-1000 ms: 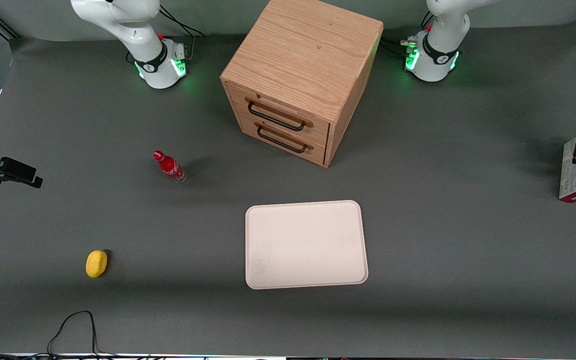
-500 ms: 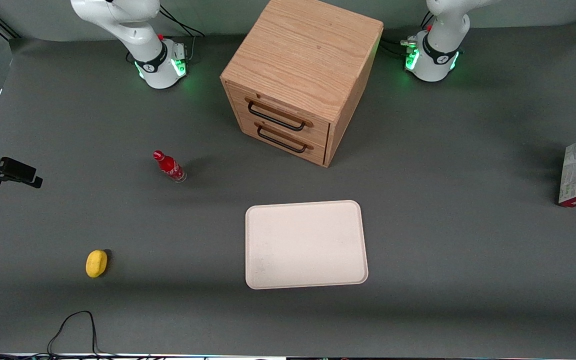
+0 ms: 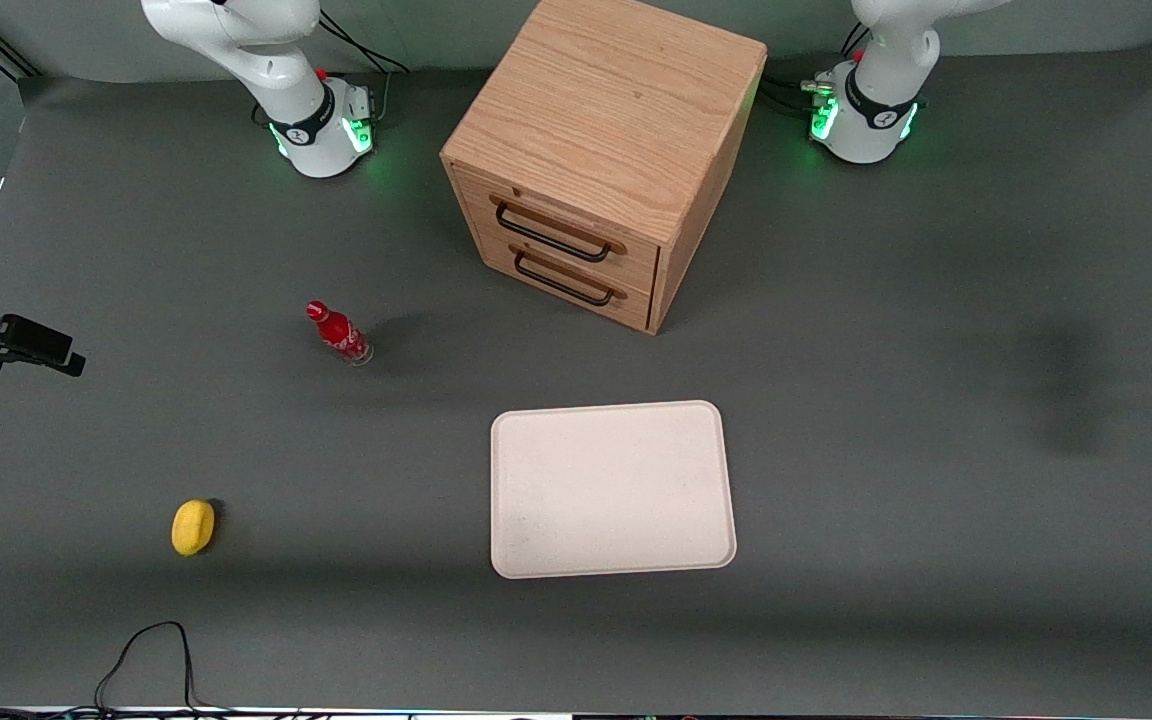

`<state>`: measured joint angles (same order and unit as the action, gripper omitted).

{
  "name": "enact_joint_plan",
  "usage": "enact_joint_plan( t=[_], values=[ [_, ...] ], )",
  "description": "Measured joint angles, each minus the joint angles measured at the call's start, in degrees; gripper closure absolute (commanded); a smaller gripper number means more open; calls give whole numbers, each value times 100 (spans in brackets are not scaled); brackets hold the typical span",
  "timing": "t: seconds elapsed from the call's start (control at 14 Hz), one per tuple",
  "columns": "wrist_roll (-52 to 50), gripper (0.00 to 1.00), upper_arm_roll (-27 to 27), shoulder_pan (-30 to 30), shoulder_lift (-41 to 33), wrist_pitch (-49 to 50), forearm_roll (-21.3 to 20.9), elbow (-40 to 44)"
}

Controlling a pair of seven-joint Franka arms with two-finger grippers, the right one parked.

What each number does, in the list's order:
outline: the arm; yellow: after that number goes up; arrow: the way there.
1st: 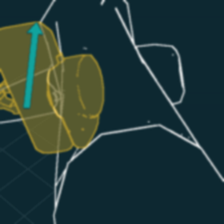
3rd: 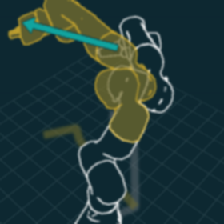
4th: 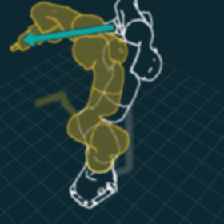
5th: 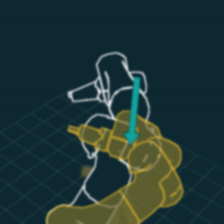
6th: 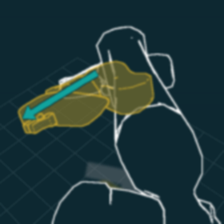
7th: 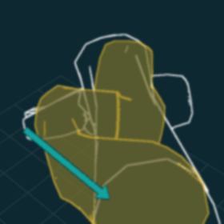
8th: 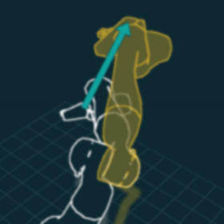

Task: Place red cookie box on tray
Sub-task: 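Carry the held cookie box over the white tray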

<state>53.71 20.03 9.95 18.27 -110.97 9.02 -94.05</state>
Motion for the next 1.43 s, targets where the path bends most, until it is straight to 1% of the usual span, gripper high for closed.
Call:
enact_joint_plan(
  t=[0.14, 0.29, 0.5, 0.64, 0.79, 0.93, 1.14, 1.43],
  values=[
    [-1149, 100, -477, -165, -28, 728, -221, 683],
    [-2363, 100, -995, -354, -26, 1236, -395, 1172],
    [-3982, 100, -1733, -585, 21, 1444, -509, 1602],
    [-4991, 100, -2047, -821, 141, 1458, -515, 1840],
    [-5912, 100, -2182, -1262, 355, 1461, -517, 2104],
    [-6705, 100, -2216, -1855, 683, 1461, -522, 2445],
    [-7585, 100, -2211, -2666, 1342, 1440, -577, 2993],
    [-8311, 100, -2184, -3431, 2213, 1166, -1073, 3257]
  ],
)
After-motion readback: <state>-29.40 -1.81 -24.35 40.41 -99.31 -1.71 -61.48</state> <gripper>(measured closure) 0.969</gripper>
